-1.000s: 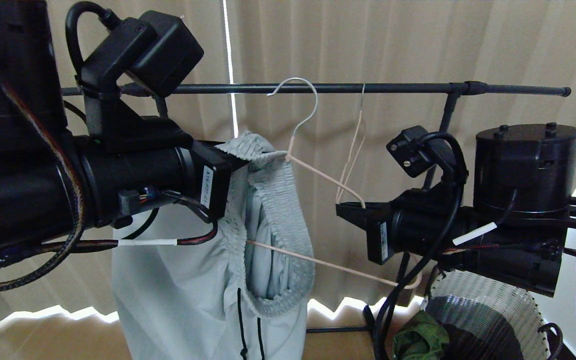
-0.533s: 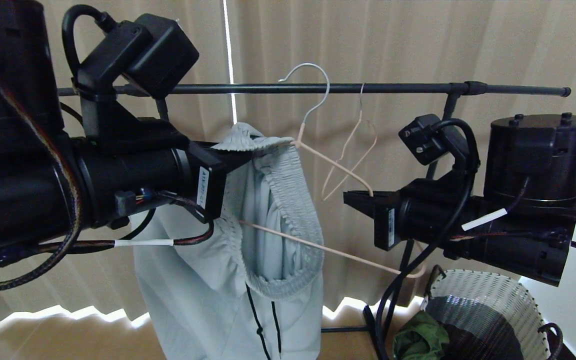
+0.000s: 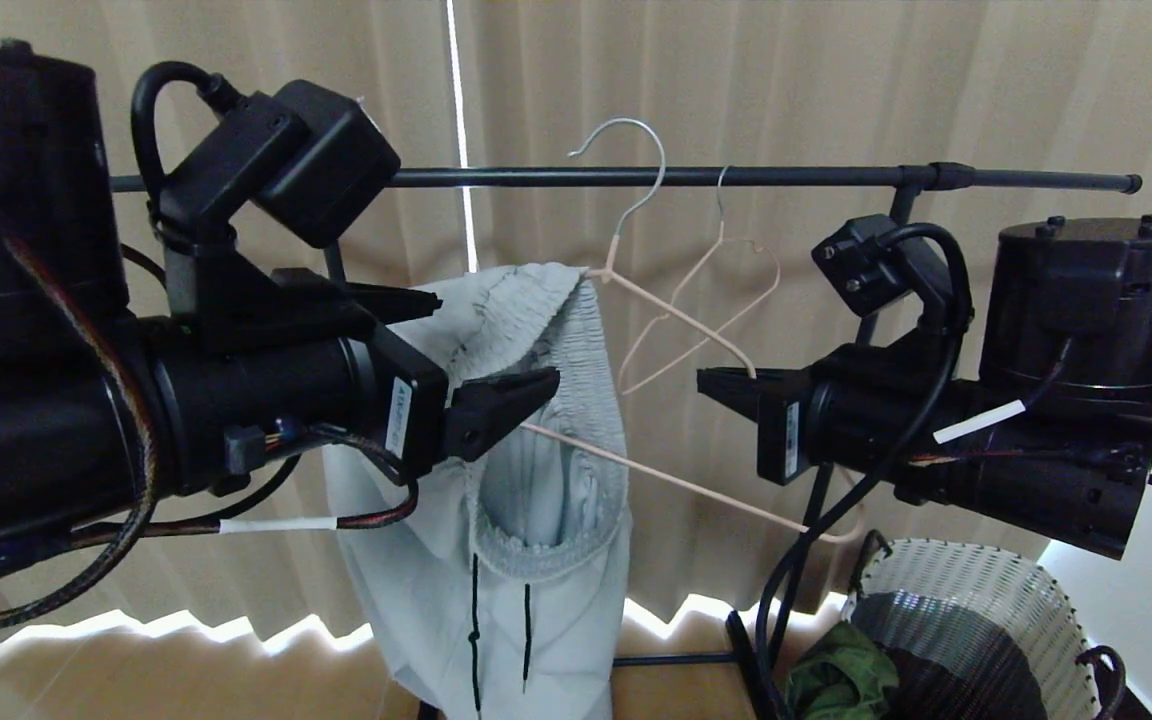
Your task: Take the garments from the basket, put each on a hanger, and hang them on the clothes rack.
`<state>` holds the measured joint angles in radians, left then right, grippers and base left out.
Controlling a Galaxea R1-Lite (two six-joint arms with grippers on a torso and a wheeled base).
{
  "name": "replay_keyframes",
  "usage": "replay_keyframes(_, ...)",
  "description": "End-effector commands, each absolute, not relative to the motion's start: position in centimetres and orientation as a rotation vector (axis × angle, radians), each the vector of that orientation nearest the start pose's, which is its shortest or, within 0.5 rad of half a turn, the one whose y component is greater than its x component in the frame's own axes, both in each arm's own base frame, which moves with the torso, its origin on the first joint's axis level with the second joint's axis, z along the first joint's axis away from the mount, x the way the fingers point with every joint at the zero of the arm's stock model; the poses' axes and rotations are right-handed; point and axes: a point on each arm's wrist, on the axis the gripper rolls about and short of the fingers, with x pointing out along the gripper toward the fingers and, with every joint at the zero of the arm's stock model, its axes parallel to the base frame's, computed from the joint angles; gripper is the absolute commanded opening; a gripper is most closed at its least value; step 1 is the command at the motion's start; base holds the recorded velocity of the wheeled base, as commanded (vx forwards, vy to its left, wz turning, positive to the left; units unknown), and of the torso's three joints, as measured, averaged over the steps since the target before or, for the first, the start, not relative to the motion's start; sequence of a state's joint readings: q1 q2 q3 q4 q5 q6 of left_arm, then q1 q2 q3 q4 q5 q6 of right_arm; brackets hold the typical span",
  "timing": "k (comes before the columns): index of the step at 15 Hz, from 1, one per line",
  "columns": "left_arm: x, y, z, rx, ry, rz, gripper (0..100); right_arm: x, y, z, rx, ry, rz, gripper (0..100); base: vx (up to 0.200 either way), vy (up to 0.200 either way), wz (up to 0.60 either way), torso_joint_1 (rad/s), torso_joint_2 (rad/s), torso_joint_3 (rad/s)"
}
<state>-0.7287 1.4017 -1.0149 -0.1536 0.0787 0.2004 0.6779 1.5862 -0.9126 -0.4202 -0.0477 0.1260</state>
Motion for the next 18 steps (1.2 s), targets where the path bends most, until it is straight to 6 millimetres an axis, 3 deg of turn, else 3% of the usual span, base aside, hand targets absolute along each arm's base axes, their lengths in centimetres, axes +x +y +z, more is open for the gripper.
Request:
replay_keyframes(1,17.1,-15.0,27.2,0.299,0.155,-0.67,100,22.7,17.2,22.9,0.036,0.262,0.591,0,0.0,0.0,0.0,0.0,0.0,0.0)
replay_keyframes(5,16.6,-13.6,28.1,0.315,0.081,-0.666,100,22.1,15.8,24.0,-0.001,0.218,0.589,0,0.0,0.0,0.0,0.0,0.0,0.0)
replay_keyframes(8,17.8,-12.0,28.6,0.446,-0.018,-0.67,100,21.5,15.2,24.5,-0.029,0.193,0.644,0,0.0,0.0,0.0,0.0,0.0,0.0)
replay_keyframes(11,19.4,-10.2,29.1,0.616,-0.152,-0.789,100,21.6,15.3,24.3,-0.034,0.196,0.671,0,0.0,0.0,0.0,0.0,0.0,0.0)
replay_keyframes(18,22.4,-11.5,27.9,0.693,-0.119,-0.794,100,20.8,16.1,24.6,-0.081,0.168,0.751,0,0.0,0.0,0.0,0.0,0.0,0.0)
